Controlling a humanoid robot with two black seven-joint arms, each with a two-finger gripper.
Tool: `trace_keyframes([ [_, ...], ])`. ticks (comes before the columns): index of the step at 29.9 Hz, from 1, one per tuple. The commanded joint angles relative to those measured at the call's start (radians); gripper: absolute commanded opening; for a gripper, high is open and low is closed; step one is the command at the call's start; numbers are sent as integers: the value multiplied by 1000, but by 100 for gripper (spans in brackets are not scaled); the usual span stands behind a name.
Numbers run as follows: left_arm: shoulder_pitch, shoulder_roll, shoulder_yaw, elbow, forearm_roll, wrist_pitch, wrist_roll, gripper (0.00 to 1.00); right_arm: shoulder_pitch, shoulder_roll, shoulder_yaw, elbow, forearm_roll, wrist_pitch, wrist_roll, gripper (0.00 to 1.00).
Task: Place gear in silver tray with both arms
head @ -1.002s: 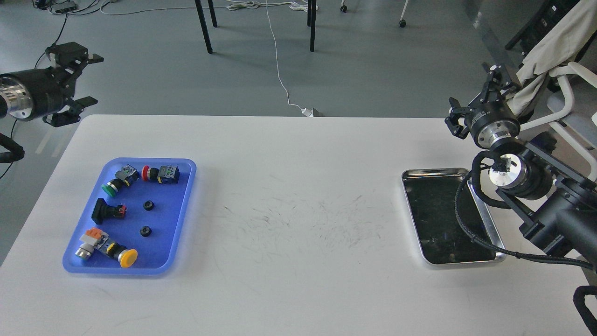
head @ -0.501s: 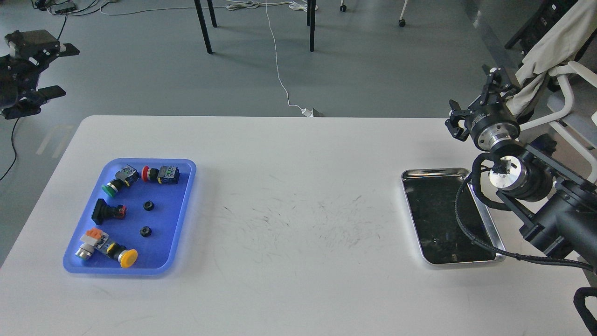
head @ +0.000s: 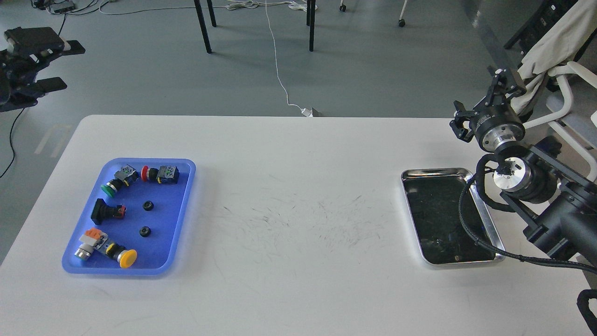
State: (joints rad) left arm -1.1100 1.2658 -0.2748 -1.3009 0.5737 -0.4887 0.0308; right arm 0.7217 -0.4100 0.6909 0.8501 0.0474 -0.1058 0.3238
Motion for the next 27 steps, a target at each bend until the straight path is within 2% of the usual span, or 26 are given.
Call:
trace_keyframes([
  [1, -14, 7, -1, -41, 75, 0, -2, 93, 1, 0, 9, 0, 0, -2, -2, 99],
  [5, -37, 4, -3, -61, 137, 0, -14, 98, 1, -1, 21, 0, 0, -2, 0, 99],
  [12, -42, -3, 11, -104, 184, 0, -118, 99, 1, -3, 22, 0, 0, 0, 0, 99],
  [22, -47, -5, 11, -187, 317, 0, -117, 97, -1, -4, 33, 1, 0, -2, 0, 99],
  [27, -39, -3, 14, -218, 492, 0, -123, 96, -2, -4, 32, 1, 0, 0, 0, 99],
])
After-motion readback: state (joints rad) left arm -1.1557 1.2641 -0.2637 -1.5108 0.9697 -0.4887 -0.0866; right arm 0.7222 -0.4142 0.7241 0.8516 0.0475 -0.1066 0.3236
